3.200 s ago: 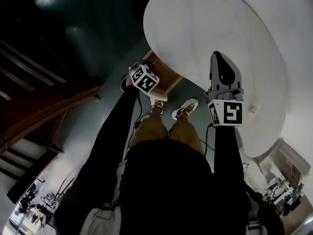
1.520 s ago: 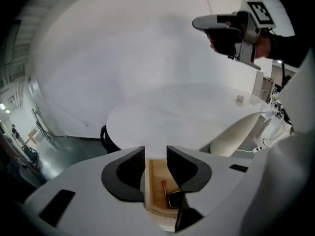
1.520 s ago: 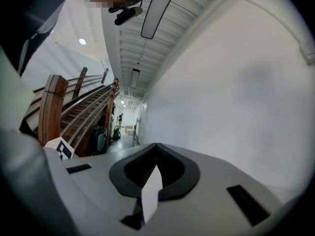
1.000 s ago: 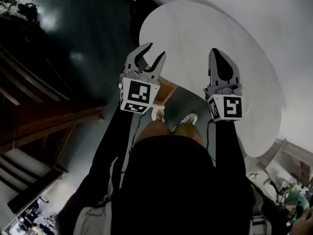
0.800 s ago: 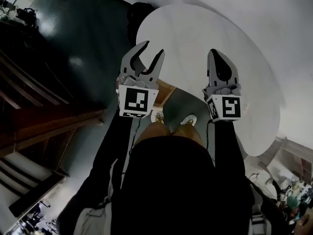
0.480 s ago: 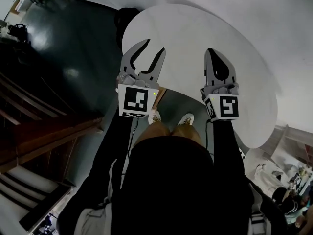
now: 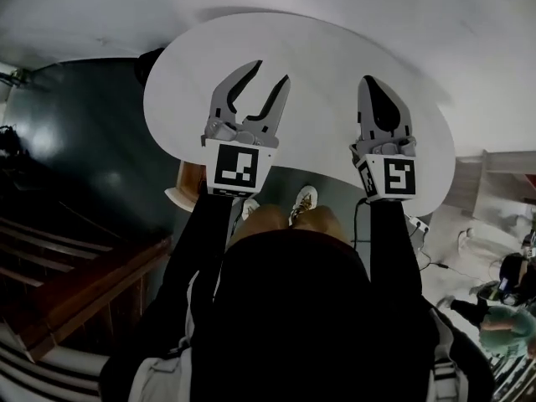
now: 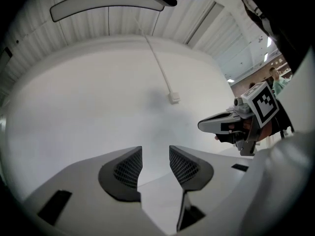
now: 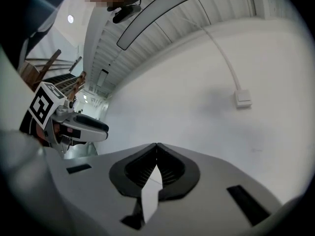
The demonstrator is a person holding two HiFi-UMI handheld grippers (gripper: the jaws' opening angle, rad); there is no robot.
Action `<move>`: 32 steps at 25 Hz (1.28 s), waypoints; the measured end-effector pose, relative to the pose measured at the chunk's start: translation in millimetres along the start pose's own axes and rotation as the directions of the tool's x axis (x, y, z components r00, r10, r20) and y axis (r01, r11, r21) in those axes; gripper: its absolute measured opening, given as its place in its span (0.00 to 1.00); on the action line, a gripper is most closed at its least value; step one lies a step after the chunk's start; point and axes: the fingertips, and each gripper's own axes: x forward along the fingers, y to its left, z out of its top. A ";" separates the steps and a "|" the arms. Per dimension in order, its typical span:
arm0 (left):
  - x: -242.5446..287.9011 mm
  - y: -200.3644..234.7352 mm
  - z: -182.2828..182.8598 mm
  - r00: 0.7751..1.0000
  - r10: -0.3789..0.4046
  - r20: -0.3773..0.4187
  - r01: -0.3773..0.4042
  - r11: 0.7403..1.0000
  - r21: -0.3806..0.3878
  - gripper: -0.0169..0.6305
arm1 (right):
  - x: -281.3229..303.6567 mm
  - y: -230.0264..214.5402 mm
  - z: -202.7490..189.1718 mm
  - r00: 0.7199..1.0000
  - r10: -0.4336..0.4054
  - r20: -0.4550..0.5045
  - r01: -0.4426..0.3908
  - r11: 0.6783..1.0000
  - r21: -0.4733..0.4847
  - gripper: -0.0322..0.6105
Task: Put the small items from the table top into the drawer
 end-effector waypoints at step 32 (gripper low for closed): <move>96.1 -330.5 -206.5 0.568 -0.652 -0.503 0.614 0.742 -0.268 0.46 | -150.3 -166.8 -67.4 0.922 -0.356 -0.150 0.359 0.933 -0.013 0.09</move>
